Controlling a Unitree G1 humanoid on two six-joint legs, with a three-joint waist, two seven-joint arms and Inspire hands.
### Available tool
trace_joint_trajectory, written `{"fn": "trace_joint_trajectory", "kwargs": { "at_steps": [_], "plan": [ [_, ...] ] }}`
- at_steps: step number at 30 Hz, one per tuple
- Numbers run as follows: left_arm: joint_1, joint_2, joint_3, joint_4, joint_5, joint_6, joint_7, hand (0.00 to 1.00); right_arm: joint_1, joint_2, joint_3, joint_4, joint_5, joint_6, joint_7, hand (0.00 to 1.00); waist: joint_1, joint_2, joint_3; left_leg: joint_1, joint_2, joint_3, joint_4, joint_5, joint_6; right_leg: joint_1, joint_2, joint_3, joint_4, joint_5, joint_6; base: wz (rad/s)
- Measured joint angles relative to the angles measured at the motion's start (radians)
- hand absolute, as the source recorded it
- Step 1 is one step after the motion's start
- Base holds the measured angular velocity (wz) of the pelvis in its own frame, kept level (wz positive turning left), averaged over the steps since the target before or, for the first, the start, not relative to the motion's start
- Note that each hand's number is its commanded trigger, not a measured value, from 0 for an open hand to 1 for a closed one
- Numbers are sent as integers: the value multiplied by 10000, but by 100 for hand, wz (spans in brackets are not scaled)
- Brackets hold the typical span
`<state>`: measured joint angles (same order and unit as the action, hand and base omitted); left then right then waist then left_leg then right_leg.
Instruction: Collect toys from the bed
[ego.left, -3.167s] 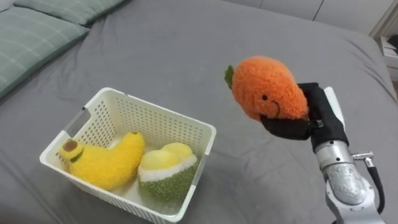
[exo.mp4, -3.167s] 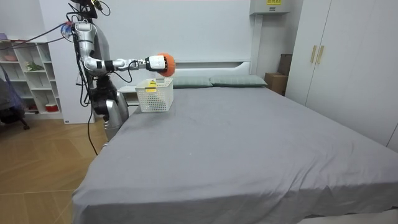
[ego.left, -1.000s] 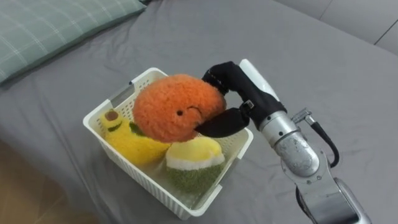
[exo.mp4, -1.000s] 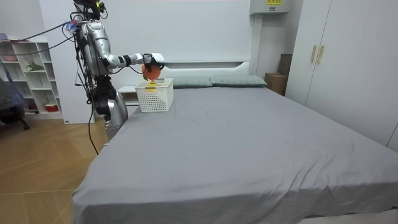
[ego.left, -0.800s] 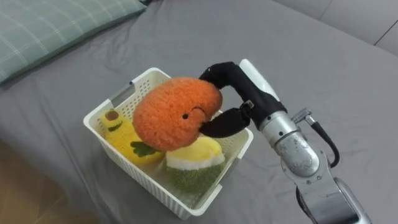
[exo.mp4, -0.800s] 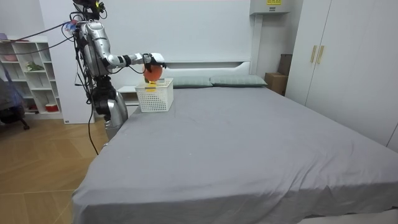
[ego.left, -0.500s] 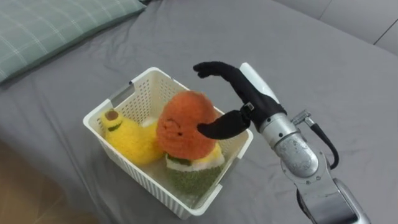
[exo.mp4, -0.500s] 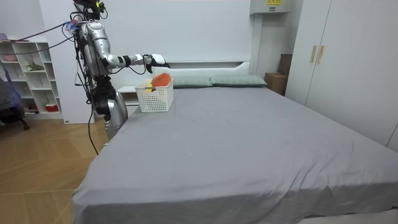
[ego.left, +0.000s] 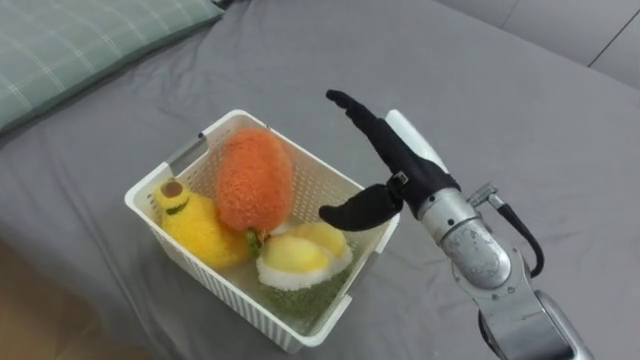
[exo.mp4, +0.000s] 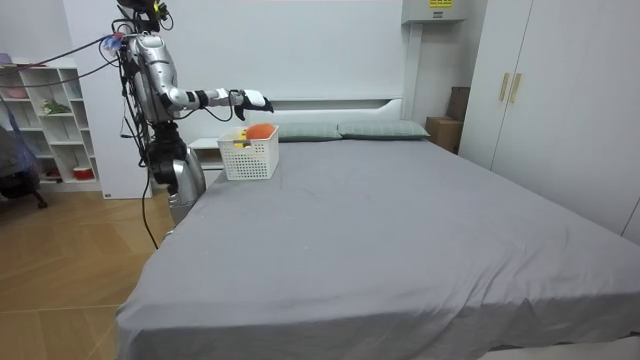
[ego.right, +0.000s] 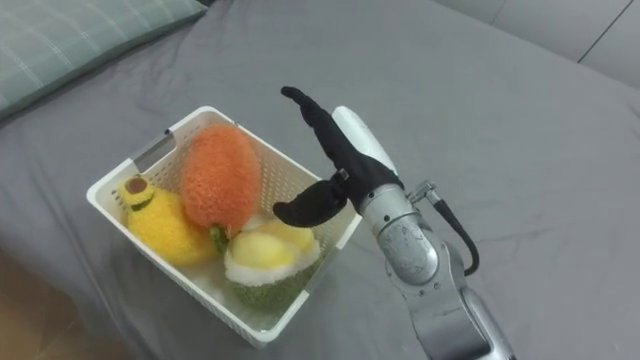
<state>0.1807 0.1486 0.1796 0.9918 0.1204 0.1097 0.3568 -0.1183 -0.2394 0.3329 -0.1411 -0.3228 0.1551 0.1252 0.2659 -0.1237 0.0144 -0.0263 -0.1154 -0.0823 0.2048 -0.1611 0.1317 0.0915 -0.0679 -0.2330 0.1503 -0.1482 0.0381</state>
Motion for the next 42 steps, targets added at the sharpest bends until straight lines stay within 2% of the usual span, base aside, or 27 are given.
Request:
{"fn": "trace_joint_trajectory", "kwargs": {
  "at_steps": [4, 6, 10, 15, 17, 21, 24, 26, 30, 33, 35, 39, 42],
  "plan": [
    [-11, -25, -38, -19, -36, 7, -163, 0, 140, 3, -85, 0, 356, -3, -17, 0, -173, 111, 61, 16, 3, 71, 9, -1, 2, -56, -8, 146, 7, 1, 1, -4],
    [-23, -25, -181, -50, -114, 11, -162, 0, 281, 6, -186, 1, 809, -3, -112, 0, -236, 178, 53, 15, 6, 138, 0, 2, 7, -55, -13, 203, 9, 1, 1, -11],
    [6, -46, -222, -170, -430, -36, -156, 0, 581, 87, -585, 369, 1751, -42, -624, 0, -546, 374, 17, 123, 18, 247, -7, 10, 21, 6, -7, 372, 8, 2, 3, -6],
    [82, -156, -16, -43, -432, -337, -152, 0, 1432, 93, -1809, 427, 2851, -396, -1323, 0, -984, 637, -66, 240, 32, 386, -80, -4, 55, 56, -16, 482, -2, 16, 29, -11],
    [172, -181, 130, 11, -434, -366, -147, 0, 1860, 122, -2377, 483, 3236, -602, -1742, 0, -1101, 730, -96, 402, 91, 649, -223, -6, 58, 77, 3, 679, -3, 18, 35, -28],
    [264, -178, 128, 5, -421, -376, -153, 0, 2189, 146, -2929, 485, 3491, -689, -2272, 0, -1554, 816, -110, 488, 140, 828, -301, -7, 54, 63, 23, 828, 3, 19, 37, -17],
    [277, -178, 116, 8, -418, -511, -154, 0, 2320, 145, -3276, 488, 3609, -799, -2600, 0, -1863, 836, -113, 560, 183, 1004, -368, -17, 36, 59, 59, 962, 7, 19, 37, -17],
    [216, -173, -34, -13, -416, -597, -139, 0, 2385, 147, -3557, 513, 3750, -1009, -2873, 0, -2153, 858, -108, 556, 186, 1050, -367, -17, 36, 26, 58, 997, 9, 19, 37, -7],
    [88, -177, -289, -13, -417, -672, -153, 0, 2451, 149, -3907, 665, 4543, -1150, -3267, 0, -2425, 909, -134, 585, 207, 1219, -382, -18, 39, -12, 81, 1234, 9, 25, 43, -12],
    [82, -183, -293, -10, -407, -669, -156, 0, 2532, 197, -4081, 1197, 4977, -1240, -3662, 0, -2503, 971, -141, 731, 243, 1451, -504, -23, 41, -22, 112, 1486, 14, 29, 48, -25],
    [117, -187, -448, -12, -407, -670, -157, 0, 2669, 416, -4112, 2008, 5288, -1478, -3839, 0, -2636, 1025, -147, 831, 293, 1627, -541, -63, 28, -40, 154, 1626, 13, 32, 46, -22],
    [106, -194, -656, -36, -414, -675, -241, 0, 3103, 564, -4214, 3038, 5826, -1478, -4006, 0, -2889, 1114, -150, 782, 318, 1673, -543, -92, 5, -118, 181, 1739, 19, 33, 43, -8],
    [123, -192, -639, 12, -427, -711, -295, 0, 3361, 668, -4453, 3833, 6380, -1588, -4248, 0, -2921, 1186, -153, 803, 352, 1798, -567, -106, -16, -94, 205, 1768, 3, 33, 42, -12]
  ]
}}
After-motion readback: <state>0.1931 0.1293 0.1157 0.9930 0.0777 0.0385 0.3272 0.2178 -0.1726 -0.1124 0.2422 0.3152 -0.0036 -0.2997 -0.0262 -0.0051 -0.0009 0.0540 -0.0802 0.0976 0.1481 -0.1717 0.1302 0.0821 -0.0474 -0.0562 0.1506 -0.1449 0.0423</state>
